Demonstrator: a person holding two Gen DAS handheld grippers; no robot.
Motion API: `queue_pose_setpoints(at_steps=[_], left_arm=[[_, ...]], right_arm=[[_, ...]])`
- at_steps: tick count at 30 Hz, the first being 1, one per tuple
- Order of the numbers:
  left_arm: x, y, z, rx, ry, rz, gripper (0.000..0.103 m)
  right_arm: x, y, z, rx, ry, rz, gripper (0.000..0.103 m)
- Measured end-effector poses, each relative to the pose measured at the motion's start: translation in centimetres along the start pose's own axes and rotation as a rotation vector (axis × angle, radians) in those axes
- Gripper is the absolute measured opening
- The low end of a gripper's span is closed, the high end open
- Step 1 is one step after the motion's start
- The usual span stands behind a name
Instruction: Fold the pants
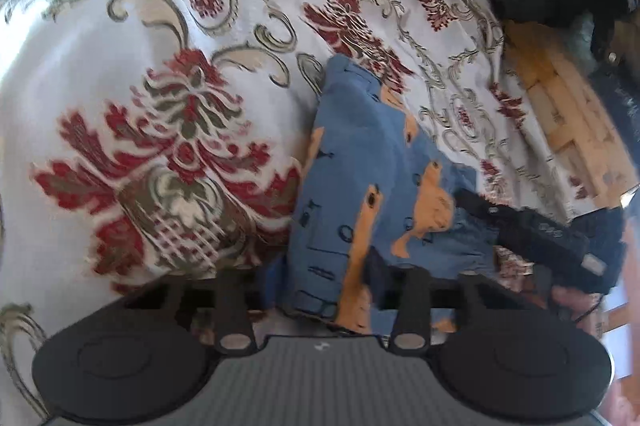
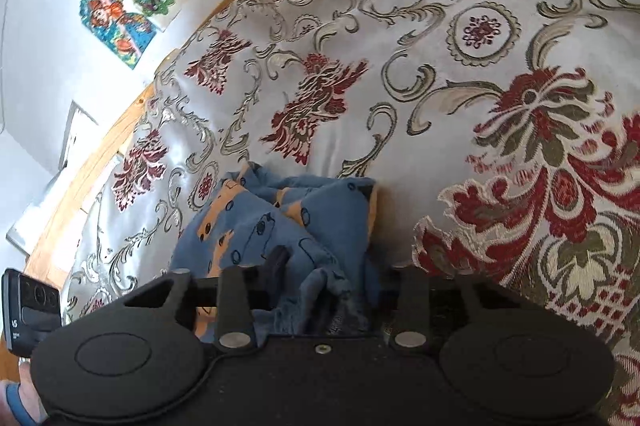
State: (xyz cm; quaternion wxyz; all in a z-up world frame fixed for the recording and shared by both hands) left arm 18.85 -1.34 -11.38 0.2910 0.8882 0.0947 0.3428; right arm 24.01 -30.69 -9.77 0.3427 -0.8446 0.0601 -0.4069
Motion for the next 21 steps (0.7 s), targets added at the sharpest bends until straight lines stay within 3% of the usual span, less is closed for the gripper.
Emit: queue_pose_setpoints(at_steps=[2,5,15,21], left_arm=[[0.1,0.0,0.0,0.003,-0.003,-0.019,0.032],[0.4,0.4,-0.3,-0.007,-0.007,-0.047,0.026],[2.4,1.9,-2.9,-0.015,0.058,0.021,0.024],[2.4,0.0,-2.9,0.021,0.055,0.002,0.024]], right_arm=[[0.1,0.0,-0.1,0.006,0.007,0.031,0.031],[0.6,-0.5,-0.7,0.011,0.025,0.037,0.027],[2.4,-4.4,-2.4,0.067,0.1,-0.084,0.024],[1.5,-4.6,-1.3,0.062,0.064,-0.078,0.024]])
Point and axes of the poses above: each gripper's, at about its wrist camera, not at the fingertips, and z roughly the way its jaws point, y to its right, x to its top, the point moved 7 cm from there along z, roughly the way its jaws point, and after that the axes turned 15 degrees about y, right-handed, at the moved point
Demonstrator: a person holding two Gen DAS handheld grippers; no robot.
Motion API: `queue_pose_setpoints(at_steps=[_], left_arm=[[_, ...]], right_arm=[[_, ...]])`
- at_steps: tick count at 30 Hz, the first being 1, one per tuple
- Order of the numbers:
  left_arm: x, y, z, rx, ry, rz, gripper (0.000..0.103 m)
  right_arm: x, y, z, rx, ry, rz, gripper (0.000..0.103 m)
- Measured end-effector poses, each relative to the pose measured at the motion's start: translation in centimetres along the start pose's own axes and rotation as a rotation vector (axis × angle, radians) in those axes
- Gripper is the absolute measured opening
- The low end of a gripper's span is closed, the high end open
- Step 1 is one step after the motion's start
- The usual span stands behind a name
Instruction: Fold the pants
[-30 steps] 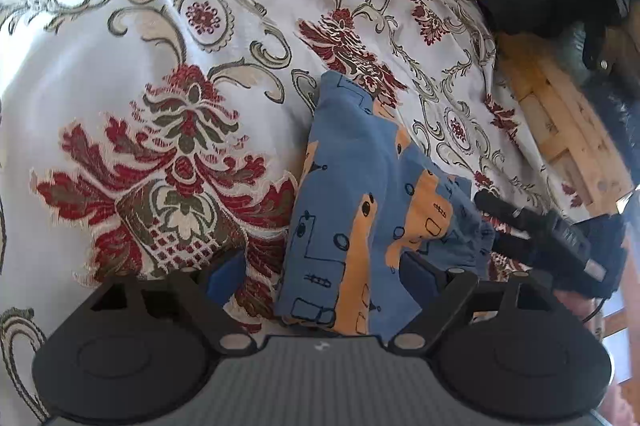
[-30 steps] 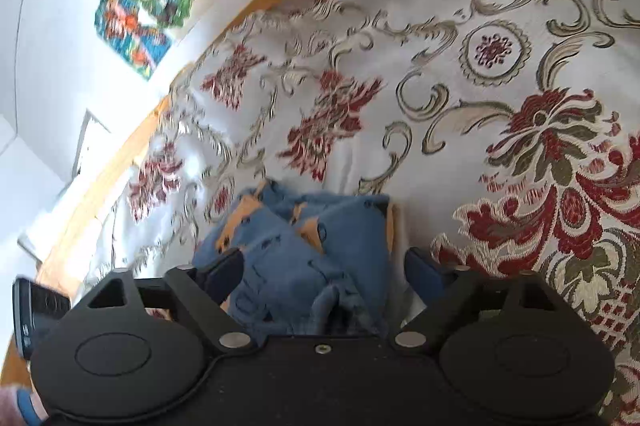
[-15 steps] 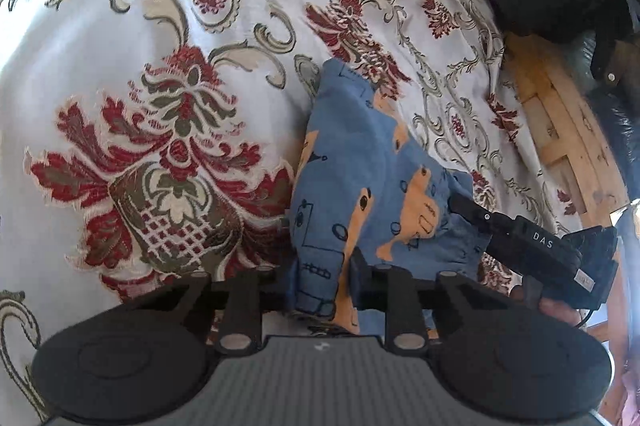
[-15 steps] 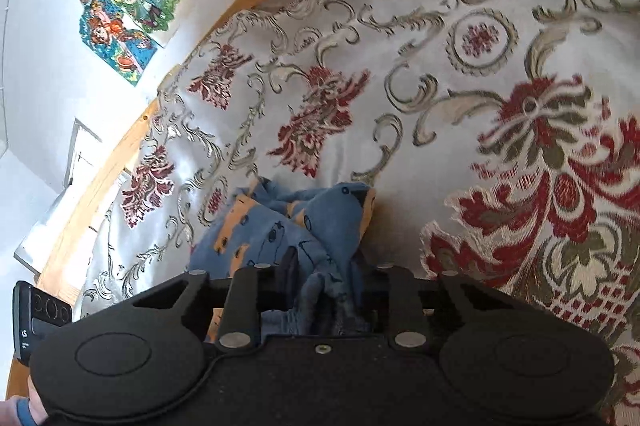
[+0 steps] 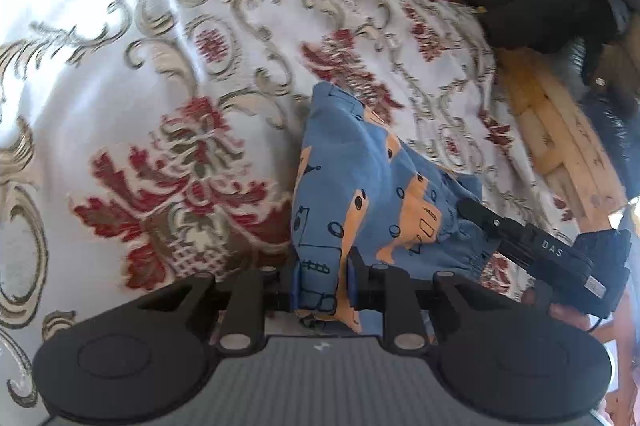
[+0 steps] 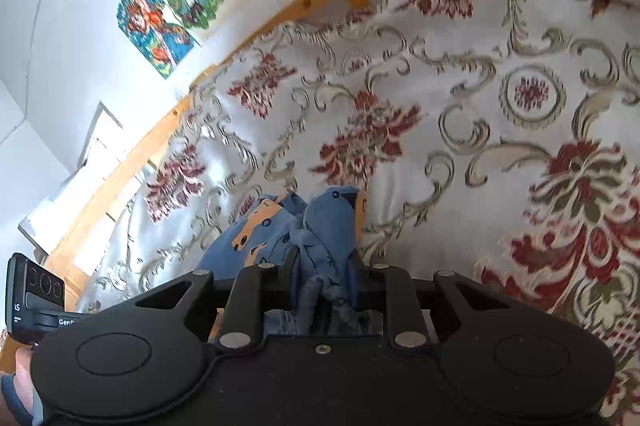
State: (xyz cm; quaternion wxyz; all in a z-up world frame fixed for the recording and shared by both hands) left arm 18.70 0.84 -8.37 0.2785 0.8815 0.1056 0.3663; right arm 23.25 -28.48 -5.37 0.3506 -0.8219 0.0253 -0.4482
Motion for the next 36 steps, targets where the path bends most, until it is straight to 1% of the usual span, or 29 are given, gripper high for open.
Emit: queue_pose_setpoints(at_steps=[3,5,6,9,11,16,19,23,26,28,31,33,34,35,36], left_arm=[[-0.7,-1.5,0.8,0.031,-0.019,-0.03,0.024],[-0.9,-1.9,0.8,0.036,-0.022,-0.05,0.023],[-0.8,-1.6,0.7,0.035,-0.016,-0.041,0.023],[-0.2,-0.2,0.3,0.04,0.012,0.046,0.023],[0.1,0.7,0.0,0.037,0.034,0.084,0.023],[1.5,2.4,-0.4,0.023,0.092,0.132,0.023],[3.1,3.0,-0.2,0.015,0.135,0.122,0.023],[5.7,2.5,1.4,-0.009,0.166,0.027,0.023],[7.6,1.1,3.2,-0.039,0.195,-0.093,0.023],[8.3,0.0,4.5,-0.036,0.207,-0.132,0.023],[8.0,-1.9,7.0,0.01,0.181,-0.134,0.024],[7.1,-3.5,8.5,0.052,0.147,-0.138,0.024],[6.6,-4.4,9.0,0.063,0.134,-0.145,0.027],[6.2,-5.0,9.3,0.055,0.129,-0.157,0.03],[6.0,-5.4,9.3,0.036,0.132,-0.164,0.03]], right_arm=[[-1.1,0.3,0.9,-0.025,-0.022,-0.013,0.024],[-1.4,0.3,1.1,-0.04,-0.021,-0.036,0.023],[-1.3,0.1,1.1,-0.043,-0.017,-0.052,0.023],[-1.0,-1.0,0.6,-0.048,0.011,-0.141,0.022],[-0.7,-1.9,0.4,-0.056,0.038,-0.21,0.022],[1.3,-4.3,0.1,-0.061,0.138,-0.389,0.021],[3.5,-5.2,1.1,-0.055,0.162,-0.452,0.021],[7.0,-4.7,4.5,-0.04,0.141,-0.503,0.021],[9.4,-3.8,8.2,-0.024,0.089,-0.505,0.021],[10.2,-3.4,10.5,-0.01,0.053,-0.519,0.021],[9.7,-1.9,13.9,0.001,-0.018,-0.504,0.023],[7.9,-0.1,16.2,-0.013,-0.08,-0.492,0.027],[6.8,0.9,17.1,-0.033,-0.103,-0.505,0.03],[6.1,1.5,17.6,-0.048,-0.108,-0.522,0.041],[5.5,2.1,17.7,-0.054,-0.101,-0.528,0.047]])
Point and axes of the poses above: each gripper's, at about its wrist camera, not at the fingertips, and z roughly the way its jaws point, y to its right, x to its top, the point moved 7 cm from there along z, roughly the way its jaws point, and after that the axes turned 15 degrees about y, right-handed, at the moved point
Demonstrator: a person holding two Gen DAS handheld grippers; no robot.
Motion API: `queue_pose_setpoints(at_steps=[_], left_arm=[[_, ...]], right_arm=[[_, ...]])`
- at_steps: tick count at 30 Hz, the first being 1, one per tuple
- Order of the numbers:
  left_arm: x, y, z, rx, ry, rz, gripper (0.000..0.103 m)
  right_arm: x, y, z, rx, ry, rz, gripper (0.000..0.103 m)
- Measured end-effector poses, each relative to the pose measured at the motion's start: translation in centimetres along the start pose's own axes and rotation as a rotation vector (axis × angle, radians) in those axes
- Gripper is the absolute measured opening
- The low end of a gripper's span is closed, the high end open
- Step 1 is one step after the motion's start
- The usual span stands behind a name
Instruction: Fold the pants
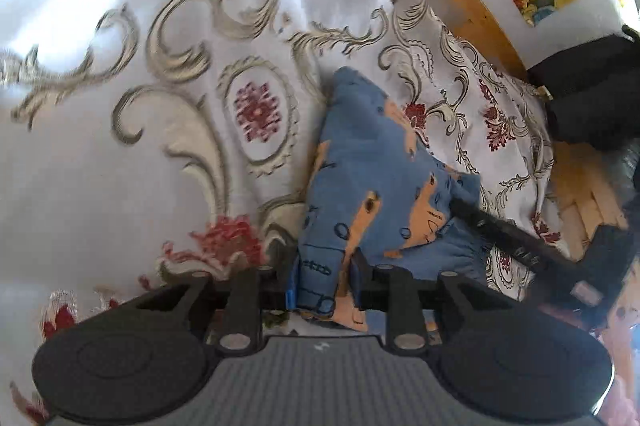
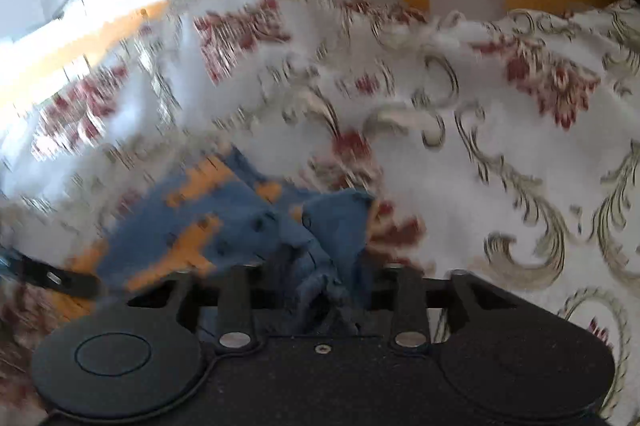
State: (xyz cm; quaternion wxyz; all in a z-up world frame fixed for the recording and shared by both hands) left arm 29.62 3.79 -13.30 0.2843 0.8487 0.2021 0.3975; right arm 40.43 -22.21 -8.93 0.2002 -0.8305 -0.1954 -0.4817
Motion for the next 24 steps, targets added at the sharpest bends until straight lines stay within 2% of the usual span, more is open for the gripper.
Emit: queue_pose_setpoints(at_steps=[1,3,6,8,11,14,17,19,21,24], left_arm=[[0.0,-0.2,-0.1,-0.014,-0.001,0.002,0.032],[0.1,-0.2,-0.3,-0.025,-0.004,0.029,0.035],[0.3,0.3,-1.0,-0.013,0.001,0.096,0.046],[0.8,1.0,-1.7,0.016,0.036,0.15,0.066],[1.5,2.4,-2.8,0.051,0.113,0.244,0.083],[1.1,3.3,-2.7,0.077,0.109,0.34,0.086],[-0.2,2.9,-1.8,0.155,0.055,0.446,0.086],[-0.8,2.6,-2.1,0.152,0.074,0.489,0.086],[-1.0,2.5,-2.9,0.161,0.081,0.499,0.087],[-1.4,2.2,-4.1,0.171,0.075,0.454,0.09]], right_arm=[[-0.5,0.3,-0.2,0.001,0.021,0.018,0.049],[-0.8,0.9,-0.7,-0.004,0.05,0.067,0.062],[-0.6,1.3,-2.0,-0.06,0.088,0.049,0.078],[-0.3,0.9,-3.5,-0.104,0.127,0.013,0.083],[-0.3,-0.4,-5.5,-0.11,0.155,0.004,0.09],[-1.5,-1.8,-6.5,-0.117,0.11,-0.019,0.093],[-3.4,-2.1,-7.2,-0.193,0.059,-0.07,0.093],[-4.3,-1.6,-8.3,-0.233,0.047,-0.05,0.093],[-4.8,-1.1,-9.8,-0.267,0.045,-0.025,0.093],[-4.8,-1.3,-12.6,-0.286,0.09,0.012,0.094]])
Point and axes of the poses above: each gripper's, at about its wrist camera, not at the fingertips, and z roughly the way its jaws point, y to its right, x to its top, the point moved 7 cm from there along z, roughly the way its jaws point, and after that the axes turned 15 degrees about y, right-handed, at the moved point
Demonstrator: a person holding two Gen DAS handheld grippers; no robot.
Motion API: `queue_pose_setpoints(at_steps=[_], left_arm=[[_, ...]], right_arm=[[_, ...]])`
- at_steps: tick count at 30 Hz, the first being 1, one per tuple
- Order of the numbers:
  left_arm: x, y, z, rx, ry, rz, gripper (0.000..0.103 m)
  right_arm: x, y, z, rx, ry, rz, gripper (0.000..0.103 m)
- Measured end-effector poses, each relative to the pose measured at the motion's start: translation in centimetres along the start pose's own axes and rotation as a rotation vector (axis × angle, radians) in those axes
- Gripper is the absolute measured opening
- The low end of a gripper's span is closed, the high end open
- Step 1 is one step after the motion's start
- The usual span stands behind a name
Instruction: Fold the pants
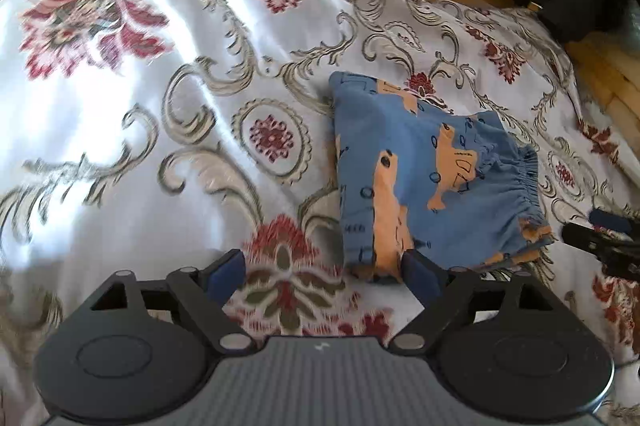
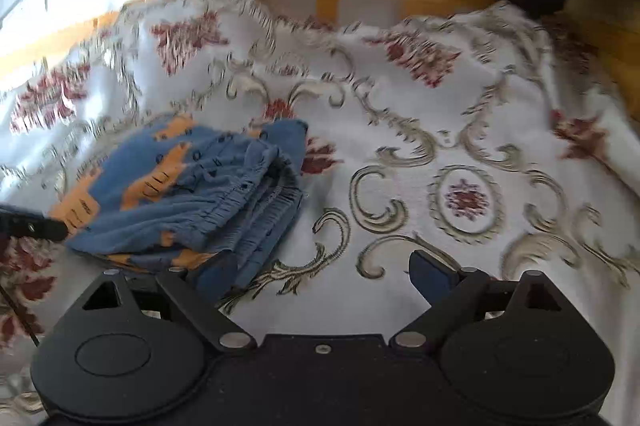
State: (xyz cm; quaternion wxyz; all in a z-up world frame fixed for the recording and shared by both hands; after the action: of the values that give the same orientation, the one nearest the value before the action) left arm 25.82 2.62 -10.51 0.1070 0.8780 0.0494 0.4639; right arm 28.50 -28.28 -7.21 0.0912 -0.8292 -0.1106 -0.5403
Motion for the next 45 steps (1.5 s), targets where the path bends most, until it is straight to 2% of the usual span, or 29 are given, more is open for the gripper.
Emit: queue_pose_setpoints(at_steps=[4,8,15,24,30,38,45], left_arm=[[-0.7,0.1,-1.6,0.034,-0.012,-0.01,0.094],[-1.0,0.4,-3.3,0.067,0.002,-0.028,0.098],[-1.0,1.6,-5.8,0.099,0.017,-0.054,0.102],[-0.9,3.8,-8.9,0.089,0.071,-0.038,0.103],[-0.8,5.4,-11.4,0.082,0.134,0.023,0.103],[-1.5,7.2,-14.0,0.083,0.209,0.119,0.103],[-1.8,7.9,-15.3,0.093,0.296,0.244,0.103]], right_arm=[[0.1,-0.3,-3.7,-0.02,0.068,0.064,0.099],[0.5,-1.8,-4.9,0.005,0.079,0.016,0.099],[1.9,-3.0,-7.2,0.001,0.134,0.045,0.102],[2.1,-4.7,-11.0,-0.035,0.169,0.056,0.102],[2.2,-5.0,-13.7,-0.067,0.195,0.075,0.102],[1.1,-5.5,-16.8,-0.093,0.188,0.097,0.102],[0.6,-6.4,-18.4,-0.125,0.247,-0.022,0.102]])
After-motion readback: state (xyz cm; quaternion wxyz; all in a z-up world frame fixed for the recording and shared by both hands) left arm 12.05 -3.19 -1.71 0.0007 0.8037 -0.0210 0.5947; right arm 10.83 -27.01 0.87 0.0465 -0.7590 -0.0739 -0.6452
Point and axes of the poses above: each gripper's, at about its wrist camera, not at the fingertips, and z roughly the way its jaws point, y to its right, x to its top, the point moved 7 cm from there along z, roughly the way its jaws point, and after that the axes turned 15 degrees about y, right-handed, at the moved point
